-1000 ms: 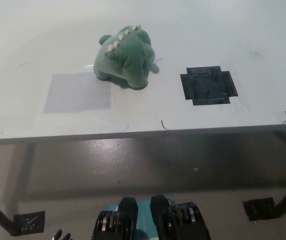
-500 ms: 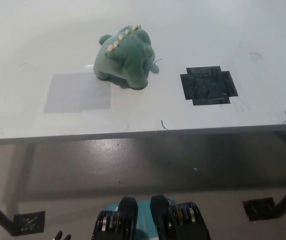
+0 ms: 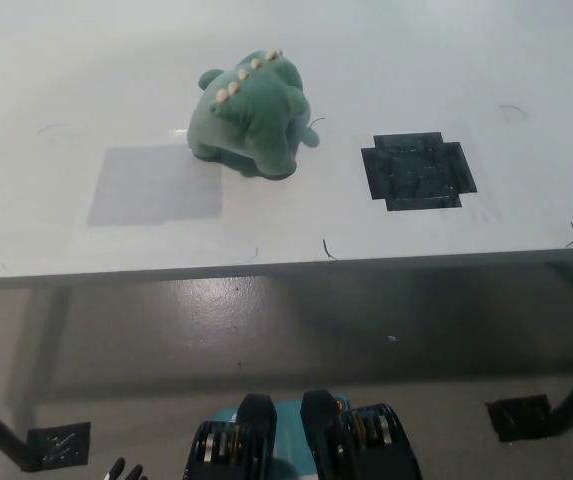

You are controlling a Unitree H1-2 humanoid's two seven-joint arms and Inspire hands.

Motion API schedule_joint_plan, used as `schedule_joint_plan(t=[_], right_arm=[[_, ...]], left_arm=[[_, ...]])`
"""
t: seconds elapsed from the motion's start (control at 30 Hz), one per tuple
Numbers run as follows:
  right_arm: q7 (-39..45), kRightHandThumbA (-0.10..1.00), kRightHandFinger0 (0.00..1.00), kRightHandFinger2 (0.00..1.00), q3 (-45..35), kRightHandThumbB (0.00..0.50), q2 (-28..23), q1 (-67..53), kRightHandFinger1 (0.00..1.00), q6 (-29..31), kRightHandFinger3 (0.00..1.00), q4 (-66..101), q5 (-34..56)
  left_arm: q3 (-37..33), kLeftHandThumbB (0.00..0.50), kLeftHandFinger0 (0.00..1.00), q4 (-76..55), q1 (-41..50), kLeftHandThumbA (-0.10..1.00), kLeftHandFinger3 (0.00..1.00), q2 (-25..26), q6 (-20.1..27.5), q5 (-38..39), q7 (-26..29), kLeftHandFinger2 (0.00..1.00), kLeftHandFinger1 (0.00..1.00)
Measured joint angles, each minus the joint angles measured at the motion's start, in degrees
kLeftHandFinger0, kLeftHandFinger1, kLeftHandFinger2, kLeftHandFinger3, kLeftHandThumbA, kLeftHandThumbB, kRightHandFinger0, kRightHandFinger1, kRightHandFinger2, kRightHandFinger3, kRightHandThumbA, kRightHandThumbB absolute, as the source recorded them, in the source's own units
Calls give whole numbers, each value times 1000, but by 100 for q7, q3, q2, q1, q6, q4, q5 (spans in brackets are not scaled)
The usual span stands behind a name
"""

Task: Use both hands to pick up a dinasour on the right side and move it to the left side

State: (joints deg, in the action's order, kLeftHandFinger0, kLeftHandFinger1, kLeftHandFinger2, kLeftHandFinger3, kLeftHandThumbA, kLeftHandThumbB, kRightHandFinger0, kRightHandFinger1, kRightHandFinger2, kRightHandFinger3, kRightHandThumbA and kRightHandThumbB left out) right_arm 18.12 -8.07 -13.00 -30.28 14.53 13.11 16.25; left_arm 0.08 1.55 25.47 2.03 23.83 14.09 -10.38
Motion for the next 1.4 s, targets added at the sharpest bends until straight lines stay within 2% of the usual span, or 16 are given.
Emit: schedule_joint_plan(t=[0.17, 0.33, 0.4, 0.43, 0.47, 0.5, 0.53, 0.6, 0.63, 0.7, 0.73, 0.77, 0.8, 0.93, 1.0, 1.4], right_arm=[[0, 943, 1000, 1000, 0, 50, -1, 31, 1000, -16, 1000, 54, 12], [-1, 958, 1000, 1000, -1, 111, -4, 39, 1000, -16, 1000, 61, 20], [-2, 924, 1000, 1000, -5, 88, -3, 41, 1000, -16, 1000, 53, 21], [-2, 876, 1000, 1000, -9, 102, -3, 45, 1000, -15, 1000, 43, 24], [-2, 862, 951, 1000, -14, 119, -2, 54, 983, -13, 1000, 24, 30], [-2, 820, 657, 730, -23, 132, 1, 76, 673, -10, 1000, -11, 38], [-3, 803, 513, 623, -32, 130, 7, 93, 536, -10, 1000, -43, 50], [-20, 766, 379, 498, -56, 136, 38, 123, 409, -10, 1000, -48, 75], [-27, 761, 422, 556, -63, 137, 54, 136, 454, -10, 1000, -47, 86], [-37, 739, 745, 775, -73, 143, 85, 155, 686, -10, 1000, -47, 106], [-36, 745, 804, 798, -75, 151, 96, 159, 715, -11, 1000, -48, 151], [-32, 844, 1000, 1000, -75, 198, 104, 162, 1000, -11, 1000, -48, 218], [-25, 923, 1000, 1000, -74, 228, 105, 163, 1000, -26, 1000, -47, 281], [6, 920, 1000, 1000, -64, 288, 100, 169, 1000, -251, 1000, -46, 593], [5, 920, 1000, 1000, -65, 295, 99, 179, 1000, -395, 1000, -42, 766], [-1, 875, 1000, 1000, -115, 292, 98, 248, 1000, -1129, 1000, -13, 1765]], left_arm=[[0, 401, 1000, -62, -8, 1000, 1000, -2, -4, -20, 1, 1000, 1000], [0, 375, 992, -143, -10, 1000, 1000, -2, -5, -51, 4, 1000, 1000], [8, 384, 838, -155, -10, 1000, 1000, -17, -6, -70, 15, 1000, 926], [13, 389, 718, -155, -10, 1000, 1000, -32, -6, -82, 24, 1000, 794], [19, 414, 650, -155, -10, 1000, 1000, -48, -6, -93, 30, 898, 709], [19, 452, 433, -155, -10, 1000, 1000, -66, -5, -101, 34, 618, 467], [18, 466, 323, -154, -10, 993, 975, -84, -5, -92, 33, 469, 342], [23, 444, 266, -154, -12, 980, 873, -124, 0, -77, 34, 358, 270], [24, 435, 298, -152, -13, 958, 828, -137, 2, -73, 33, 320, 259], [23, 388, 579, -151, -20, 878, 990, -159, 11, -51, 30, 528, 486], [21, 380, 628, -153, -22, 862, 1000, -164, 5, 20, 16, 490, 478], [19, 408, 816, -159, -21, 875, 1000, -170, -14, 130, -11, 727, 730], [18, 400, 1000, -164, -21, 894, 1000, -174, -43, 236, -27, 960, 1000], [23, 370, 1000, -177, -22, 1000, 1000, -183, -277, 707, -87, 1000, 1000], [34, 366, 1000, -185, -22, 967, 1000, -183, -402, 935, -110, 1000, 1000], [154, 361, 1000, -456, -21, 942, 1000, -189, -1128, 2319, -145, 1000, 1000]])
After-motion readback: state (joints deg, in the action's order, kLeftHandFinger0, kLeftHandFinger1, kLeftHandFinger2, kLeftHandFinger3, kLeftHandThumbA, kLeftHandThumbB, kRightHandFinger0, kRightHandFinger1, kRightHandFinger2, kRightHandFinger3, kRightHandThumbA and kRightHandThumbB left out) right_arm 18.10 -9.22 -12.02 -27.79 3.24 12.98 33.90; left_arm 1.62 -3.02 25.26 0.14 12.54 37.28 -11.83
